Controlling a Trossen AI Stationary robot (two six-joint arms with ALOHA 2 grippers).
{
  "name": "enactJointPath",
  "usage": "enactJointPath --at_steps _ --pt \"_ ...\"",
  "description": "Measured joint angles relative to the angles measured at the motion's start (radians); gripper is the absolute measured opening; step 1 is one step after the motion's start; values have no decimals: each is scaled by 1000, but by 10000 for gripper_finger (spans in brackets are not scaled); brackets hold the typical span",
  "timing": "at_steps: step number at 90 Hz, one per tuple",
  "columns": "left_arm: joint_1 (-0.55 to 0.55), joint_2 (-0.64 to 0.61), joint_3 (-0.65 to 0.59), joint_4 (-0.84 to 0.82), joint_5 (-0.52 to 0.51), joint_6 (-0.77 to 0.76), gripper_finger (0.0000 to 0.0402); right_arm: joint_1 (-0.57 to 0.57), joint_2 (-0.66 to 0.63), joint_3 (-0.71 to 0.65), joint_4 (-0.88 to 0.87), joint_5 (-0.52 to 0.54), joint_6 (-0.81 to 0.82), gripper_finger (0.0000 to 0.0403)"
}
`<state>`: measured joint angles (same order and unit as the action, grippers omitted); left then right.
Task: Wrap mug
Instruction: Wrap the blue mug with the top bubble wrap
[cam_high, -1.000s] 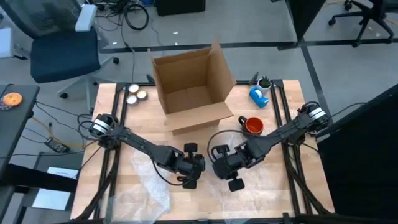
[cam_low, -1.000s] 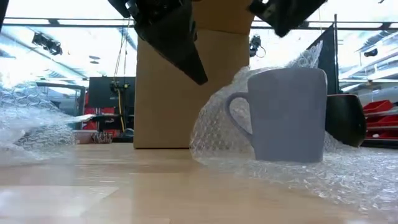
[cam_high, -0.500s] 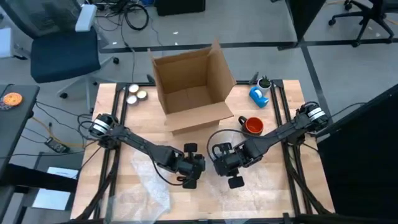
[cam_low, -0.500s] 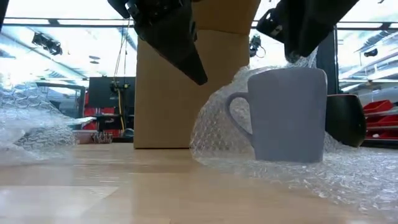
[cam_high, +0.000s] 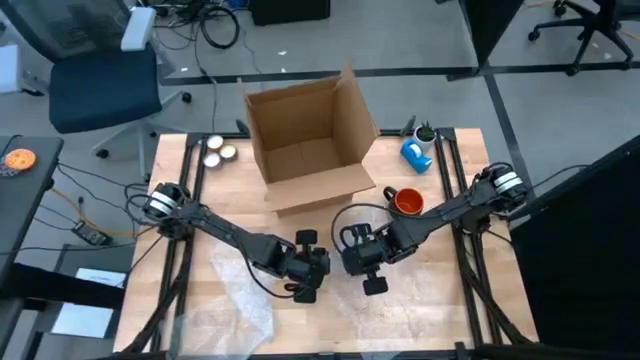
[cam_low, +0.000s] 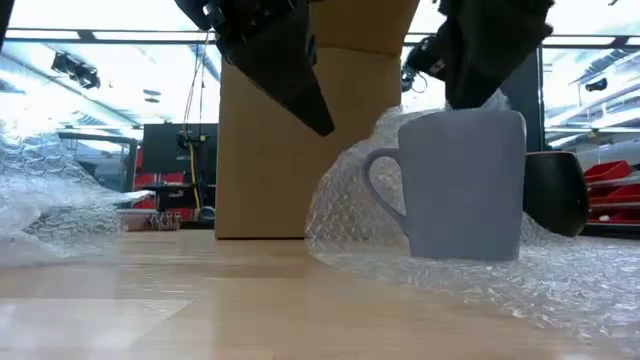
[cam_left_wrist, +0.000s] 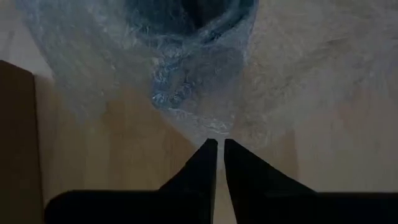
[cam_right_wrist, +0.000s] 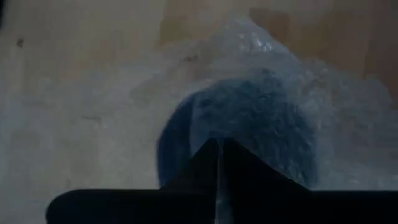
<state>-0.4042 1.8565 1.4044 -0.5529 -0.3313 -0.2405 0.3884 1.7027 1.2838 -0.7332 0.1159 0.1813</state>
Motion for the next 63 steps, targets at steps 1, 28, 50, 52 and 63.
enactJointPath --at_steps 1,28,50,52,63 --pt "0 0 0 0 0 0 15 -2 0 -3 3 0 0 0" --pt "0 0 0 24 -1 0 15 -51 0 -108 127 -5 -4 0" --pt "0 0 0 89 -1 3 15 -85 0 -185 261 -43 -19 0" --pt "0 0 0 87 -1 3 15 -85 0 -188 262 -43 -19 0" --pt "0 0 0 85 -1 4 15 -79 0 -190 262 -46 -19 0"
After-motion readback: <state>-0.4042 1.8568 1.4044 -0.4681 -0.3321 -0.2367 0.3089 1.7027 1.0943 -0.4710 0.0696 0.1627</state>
